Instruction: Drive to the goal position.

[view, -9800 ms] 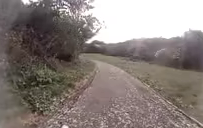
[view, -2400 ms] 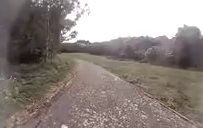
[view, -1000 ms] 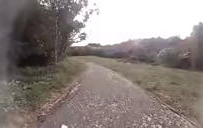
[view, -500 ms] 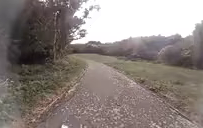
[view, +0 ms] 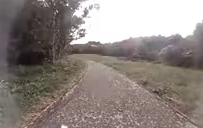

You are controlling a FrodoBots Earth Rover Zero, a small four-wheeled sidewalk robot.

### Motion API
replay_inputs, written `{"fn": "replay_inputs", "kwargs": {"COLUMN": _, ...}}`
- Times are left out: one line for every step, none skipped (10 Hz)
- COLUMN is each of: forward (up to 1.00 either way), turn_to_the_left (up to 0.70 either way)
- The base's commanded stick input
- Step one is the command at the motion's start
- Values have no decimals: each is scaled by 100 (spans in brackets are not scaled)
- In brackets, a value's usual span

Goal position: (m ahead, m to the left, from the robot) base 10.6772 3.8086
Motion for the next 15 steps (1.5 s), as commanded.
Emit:
{"fn": "replay_inputs", "kwargs": {"forward": 30, "turn_to_the_left": 0}}
{"fn": "replay_inputs", "kwargs": {"forward": 30, "turn_to_the_left": 0}}
{"fn": "replay_inputs", "kwargs": {"forward": 30, "turn_to_the_left": 0}}
{"fn": "replay_inputs", "kwargs": {"forward": 30, "turn_to_the_left": 0}}
{"fn": "replay_inputs", "kwargs": {"forward": 30, "turn_to_the_left": 0}}
{"fn": "replay_inputs", "kwargs": {"forward": 30, "turn_to_the_left": 0}}
{"fn": "replay_inputs", "kwargs": {"forward": 30, "turn_to_the_left": 0}}
{"fn": "replay_inputs", "kwargs": {"forward": 30, "turn_to_the_left": 0}}
{"fn": "replay_inputs", "kwargs": {"forward": 30, "turn_to_the_left": 0}}
{"fn": "replay_inputs", "kwargs": {"forward": 30, "turn_to_the_left": 0}}
{"fn": "replay_inputs", "kwargs": {"forward": 30, "turn_to_the_left": 0}}
{"fn": "replay_inputs", "kwargs": {"forward": 30, "turn_to_the_left": 0}}
{"fn": "replay_inputs", "kwargs": {"forward": 30, "turn_to_the_left": 0}}
{"fn": "replay_inputs", "kwargs": {"forward": 30, "turn_to_the_left": 0}}
{"fn": "replay_inputs", "kwargs": {"forward": 30, "turn_to_the_left": 0}}
